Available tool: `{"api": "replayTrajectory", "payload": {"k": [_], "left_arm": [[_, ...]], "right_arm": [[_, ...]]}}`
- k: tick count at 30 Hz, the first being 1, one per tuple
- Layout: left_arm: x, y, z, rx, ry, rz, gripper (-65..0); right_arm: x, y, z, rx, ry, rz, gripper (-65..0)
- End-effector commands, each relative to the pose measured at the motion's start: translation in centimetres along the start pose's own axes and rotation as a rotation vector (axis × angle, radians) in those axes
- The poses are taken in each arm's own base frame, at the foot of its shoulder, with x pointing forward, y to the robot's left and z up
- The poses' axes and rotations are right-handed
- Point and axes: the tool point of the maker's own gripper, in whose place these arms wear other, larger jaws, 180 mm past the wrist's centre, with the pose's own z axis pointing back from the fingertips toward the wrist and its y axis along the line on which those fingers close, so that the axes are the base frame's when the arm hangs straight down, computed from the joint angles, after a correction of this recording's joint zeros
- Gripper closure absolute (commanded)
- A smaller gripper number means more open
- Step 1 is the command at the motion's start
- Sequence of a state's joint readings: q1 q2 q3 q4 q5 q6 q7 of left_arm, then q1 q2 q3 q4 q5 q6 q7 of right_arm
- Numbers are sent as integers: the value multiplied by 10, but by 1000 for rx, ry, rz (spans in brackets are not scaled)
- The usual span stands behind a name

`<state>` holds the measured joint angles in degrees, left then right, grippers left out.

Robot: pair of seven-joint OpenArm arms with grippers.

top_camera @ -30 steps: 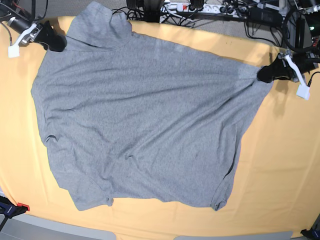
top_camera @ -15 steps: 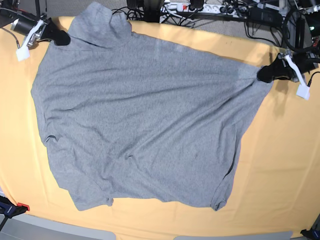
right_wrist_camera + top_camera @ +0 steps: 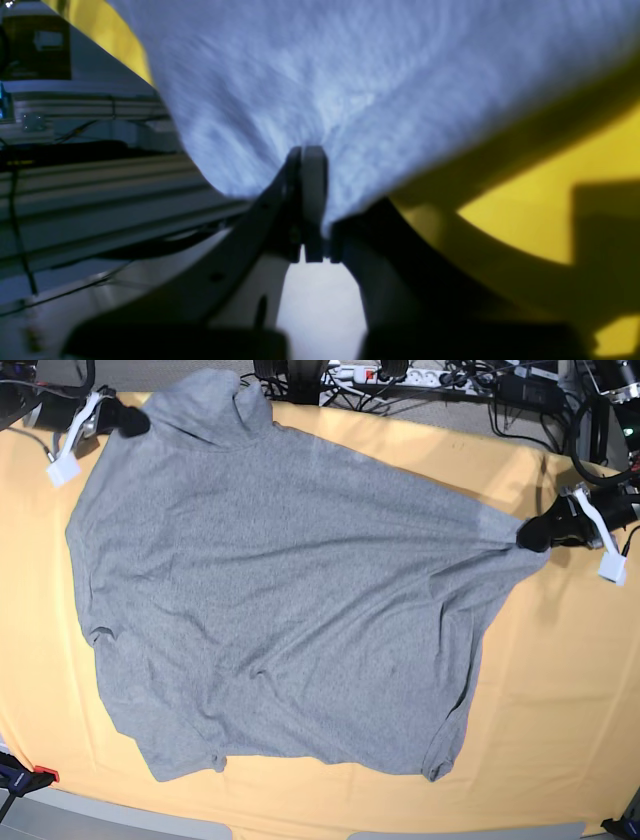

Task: Layout the t-shirt on the table in an organized manner, then fold the t-shirt properly
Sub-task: 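Pull the shoulder corners apart and away from the robot, stretching the shirt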

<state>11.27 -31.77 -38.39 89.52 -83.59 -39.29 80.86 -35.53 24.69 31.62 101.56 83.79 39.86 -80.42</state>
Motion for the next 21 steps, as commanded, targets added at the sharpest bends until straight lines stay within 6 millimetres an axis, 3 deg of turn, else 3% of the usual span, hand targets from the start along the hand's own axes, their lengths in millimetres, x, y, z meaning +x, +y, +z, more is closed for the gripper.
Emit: {"api": "replayTrajectory", "payload": {"k": [1, 7, 13, 21], "left_arm": [[19, -7, 7, -2, -32, -59, 0], [31, -45, 5, -30, -11, -223, 0], [33, -79, 3, -57, 13, -356, 0], [3, -95, 5, -82, 91, -352, 0]], "right_arm": [[13, 3, 9, -12, -28, 48, 0], [38, 2, 35, -100, -99, 132, 0], [46, -11, 58, -184, -148, 130, 0], [44, -21, 72, -243, -156, 119, 0]]}}
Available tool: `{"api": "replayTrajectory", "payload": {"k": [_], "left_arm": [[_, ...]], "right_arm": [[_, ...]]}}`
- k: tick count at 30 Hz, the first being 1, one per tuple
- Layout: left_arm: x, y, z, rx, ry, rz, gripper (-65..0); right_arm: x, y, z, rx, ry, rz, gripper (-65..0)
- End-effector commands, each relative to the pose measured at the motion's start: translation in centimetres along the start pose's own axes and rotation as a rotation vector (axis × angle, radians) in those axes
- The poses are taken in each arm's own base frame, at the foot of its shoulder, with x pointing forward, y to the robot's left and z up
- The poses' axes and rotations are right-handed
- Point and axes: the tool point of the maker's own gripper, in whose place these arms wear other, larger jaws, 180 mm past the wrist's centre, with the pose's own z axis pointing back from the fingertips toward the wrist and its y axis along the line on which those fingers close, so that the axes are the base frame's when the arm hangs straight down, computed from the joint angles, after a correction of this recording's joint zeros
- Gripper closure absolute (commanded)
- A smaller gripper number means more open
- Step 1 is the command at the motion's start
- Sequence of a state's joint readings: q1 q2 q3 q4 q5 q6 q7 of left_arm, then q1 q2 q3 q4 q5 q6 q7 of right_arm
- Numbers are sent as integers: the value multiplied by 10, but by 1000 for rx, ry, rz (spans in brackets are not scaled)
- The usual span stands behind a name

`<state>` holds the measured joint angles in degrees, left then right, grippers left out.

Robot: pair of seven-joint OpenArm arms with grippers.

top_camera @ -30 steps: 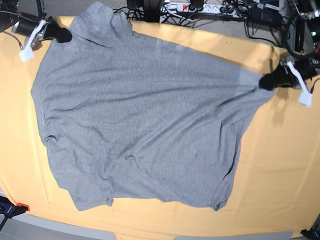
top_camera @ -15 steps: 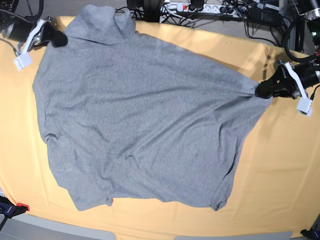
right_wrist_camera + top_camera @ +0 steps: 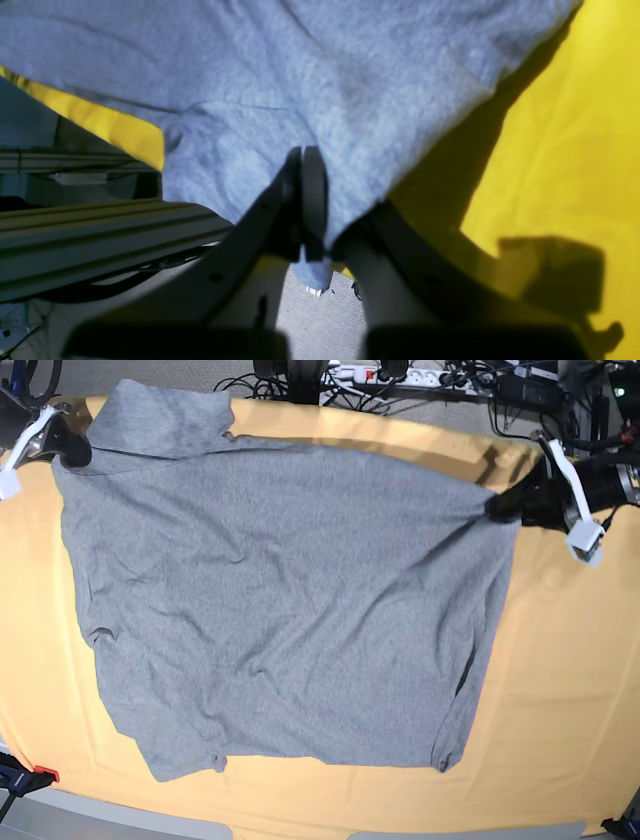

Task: Layout the t-shirt on the table in an organized manner, then fold the t-shirt properly
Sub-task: 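Pull the shoulder corners apart and away from the robot, stretching the shirt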

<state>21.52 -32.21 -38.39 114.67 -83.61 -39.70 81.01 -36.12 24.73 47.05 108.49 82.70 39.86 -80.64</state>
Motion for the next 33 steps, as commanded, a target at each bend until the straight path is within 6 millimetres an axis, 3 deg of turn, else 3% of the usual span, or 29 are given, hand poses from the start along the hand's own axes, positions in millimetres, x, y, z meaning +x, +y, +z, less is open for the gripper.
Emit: {"api": "replayTrajectory", "payload": {"k": [1, 10, 22, 33], "left_arm": [[8, -3, 5, -6, -22, -24, 0], [7, -1, 7, 1, -11, -27, 0], [27, 18, 42, 113, 58, -165, 0], [-14, 3, 43, 60, 189, -82, 0]], "right_arm": [[7, 1, 6, -3, -15, 27, 0], [-5, -4, 17, -37, 11, 3, 0], [-6, 1, 24, -40, 6, 9, 0], [-6, 1, 24, -38, 7, 9, 0]]}}
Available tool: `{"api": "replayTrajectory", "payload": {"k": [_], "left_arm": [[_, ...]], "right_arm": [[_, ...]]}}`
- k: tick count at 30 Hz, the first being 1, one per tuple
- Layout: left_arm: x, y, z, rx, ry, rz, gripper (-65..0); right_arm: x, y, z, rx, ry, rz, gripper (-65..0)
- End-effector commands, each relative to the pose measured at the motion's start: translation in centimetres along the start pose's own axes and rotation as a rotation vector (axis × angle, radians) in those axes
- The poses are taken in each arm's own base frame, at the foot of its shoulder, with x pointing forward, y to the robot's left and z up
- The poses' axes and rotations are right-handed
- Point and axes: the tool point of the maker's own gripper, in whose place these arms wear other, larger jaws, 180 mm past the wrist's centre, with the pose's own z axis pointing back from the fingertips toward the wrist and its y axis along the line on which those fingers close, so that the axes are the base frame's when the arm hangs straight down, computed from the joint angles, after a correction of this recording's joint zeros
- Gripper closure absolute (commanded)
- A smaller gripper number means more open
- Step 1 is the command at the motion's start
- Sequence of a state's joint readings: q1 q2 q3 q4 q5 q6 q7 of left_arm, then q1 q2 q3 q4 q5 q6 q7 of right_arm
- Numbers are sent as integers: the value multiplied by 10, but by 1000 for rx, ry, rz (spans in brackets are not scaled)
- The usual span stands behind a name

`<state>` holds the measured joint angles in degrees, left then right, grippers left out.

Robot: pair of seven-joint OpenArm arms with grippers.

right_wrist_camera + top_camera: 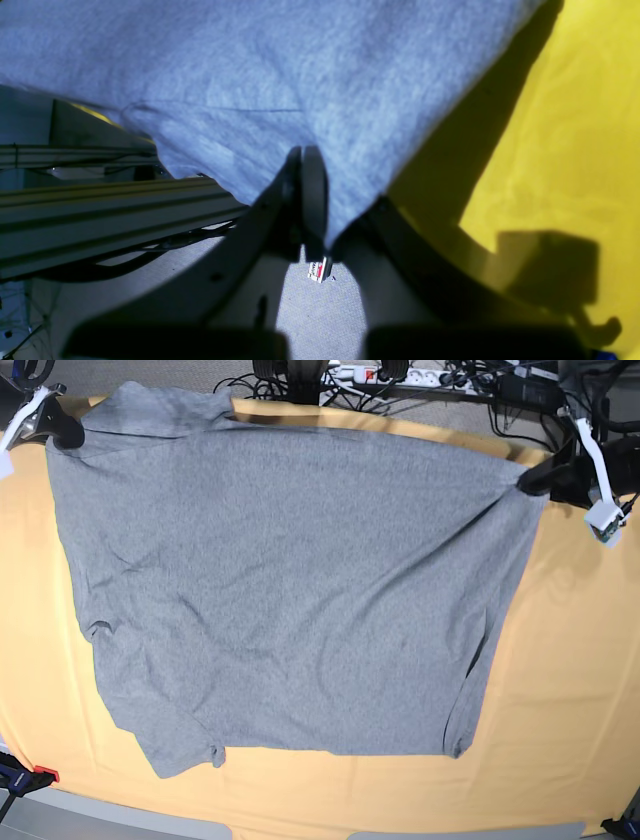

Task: Layout the t-shirt on the table in an organized manner, then fold the t-shirt properly
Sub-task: 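Pull the shoulder corners apart and away from the robot, stretching the shirt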

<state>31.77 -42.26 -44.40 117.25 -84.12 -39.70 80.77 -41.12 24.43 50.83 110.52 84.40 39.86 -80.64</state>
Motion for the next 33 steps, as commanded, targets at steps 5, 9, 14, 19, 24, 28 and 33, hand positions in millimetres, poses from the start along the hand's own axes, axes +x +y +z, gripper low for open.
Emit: {"api": "replayTrajectory", "payload": {"k": [5, 9, 14, 19, 24, 28, 33], "left_arm": [[5, 1, 8, 3, 21, -42, 0], [6, 3, 10, 5, 34, -55, 0], [6, 5, 12, 7, 49, -68, 0], [-5, 1, 13, -13, 106, -60, 0], [-17, -6, 12, -37, 139, -33, 0], [-16, -6, 12, -36, 138, -34, 0], [-15, -5, 12, -32, 133, -38, 0]], "right_arm": [[7, 0, 4, -5, -11, 26, 0], [-10, 0, 8, -12, 43, 5, 0], [-32, 4, 14, -10, 106, -25, 0], [-39, 6, 17, -3, 123, -38, 0], [-39, 6, 17, -3, 122, -38, 0], [-38, 6, 17, -2, 122, -38, 0], [-33, 5, 15, -3, 105, -29, 0]]}}
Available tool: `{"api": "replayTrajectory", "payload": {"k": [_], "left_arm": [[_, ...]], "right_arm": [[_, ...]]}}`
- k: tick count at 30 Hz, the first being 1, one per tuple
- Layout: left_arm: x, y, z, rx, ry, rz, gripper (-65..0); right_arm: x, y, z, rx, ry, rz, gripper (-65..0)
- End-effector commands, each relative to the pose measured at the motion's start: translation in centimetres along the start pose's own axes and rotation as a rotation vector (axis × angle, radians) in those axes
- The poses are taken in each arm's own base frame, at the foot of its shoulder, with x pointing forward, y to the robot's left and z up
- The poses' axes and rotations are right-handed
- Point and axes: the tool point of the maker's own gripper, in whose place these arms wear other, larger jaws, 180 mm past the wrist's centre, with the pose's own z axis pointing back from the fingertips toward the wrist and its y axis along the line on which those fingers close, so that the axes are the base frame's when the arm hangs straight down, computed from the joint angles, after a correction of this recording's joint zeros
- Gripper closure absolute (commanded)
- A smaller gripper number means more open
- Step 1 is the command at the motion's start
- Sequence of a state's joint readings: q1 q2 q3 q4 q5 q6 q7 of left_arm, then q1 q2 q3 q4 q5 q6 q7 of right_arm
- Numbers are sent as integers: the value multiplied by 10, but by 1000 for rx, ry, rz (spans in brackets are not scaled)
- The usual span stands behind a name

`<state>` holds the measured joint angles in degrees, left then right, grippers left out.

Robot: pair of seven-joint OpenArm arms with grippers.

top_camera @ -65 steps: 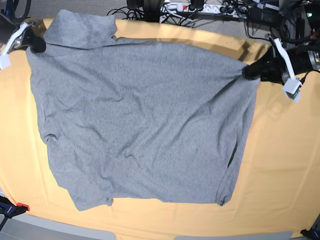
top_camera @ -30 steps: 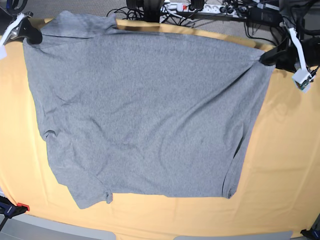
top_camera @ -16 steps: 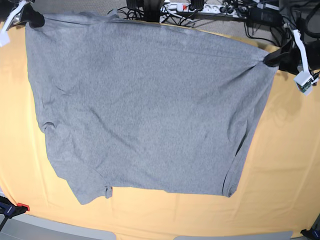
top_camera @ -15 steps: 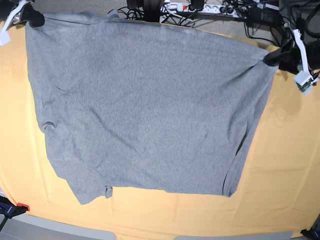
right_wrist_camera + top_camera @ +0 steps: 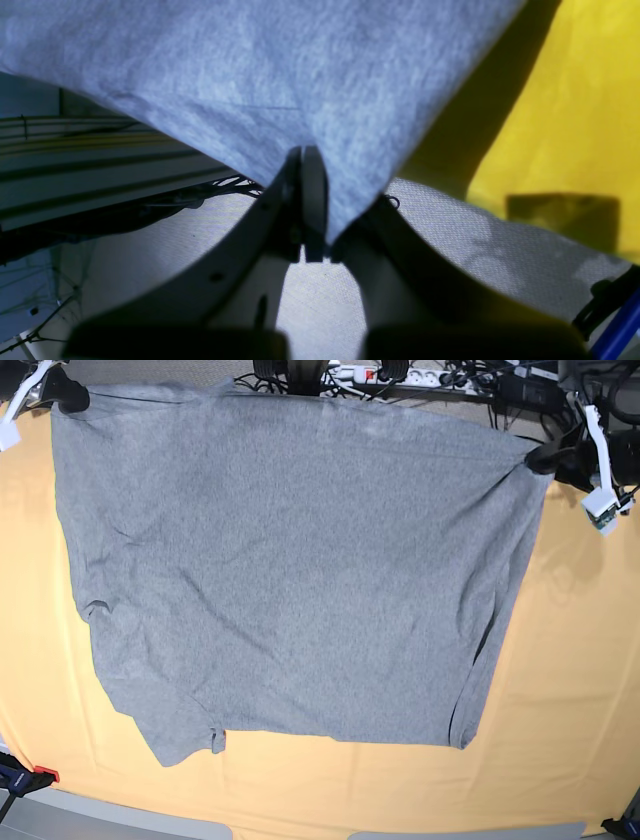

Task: Layout the t-shirt on the table in an organized manner, then fold the t-shirt properly
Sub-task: 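Pull the shoulder corners apart and away from the robot, stretching the shirt, then lower the shoulder edge onto the table with both grippers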

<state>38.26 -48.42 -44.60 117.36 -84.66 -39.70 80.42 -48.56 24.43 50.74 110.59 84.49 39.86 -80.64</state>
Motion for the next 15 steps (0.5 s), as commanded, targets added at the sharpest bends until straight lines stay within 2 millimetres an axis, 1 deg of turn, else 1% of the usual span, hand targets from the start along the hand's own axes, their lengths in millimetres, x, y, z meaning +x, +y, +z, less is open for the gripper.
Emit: {"api": "replayTrajectory", "payload": {"k": [1, 3, 4, 9, 15], "left_arm": [[6, 2, 5, 12, -5, -31, 0], [7, 2, 5, 12, -9, -31, 0], [10, 2, 5, 12, -28, -31, 0], [18, 4, 6, 21, -58, -39, 0], [53, 17, 12, 86, -209, -83, 0]], "right_arm": [[12, -1, 4, -7, -25, 32, 0], [23, -3, 2, -9, -55, 49, 0], [27, -3, 2, -9, -68, 56, 0], [47, -4, 0, -10, -123, 83, 0], [66, -5, -2, -11, -179, 109, 0]]}}
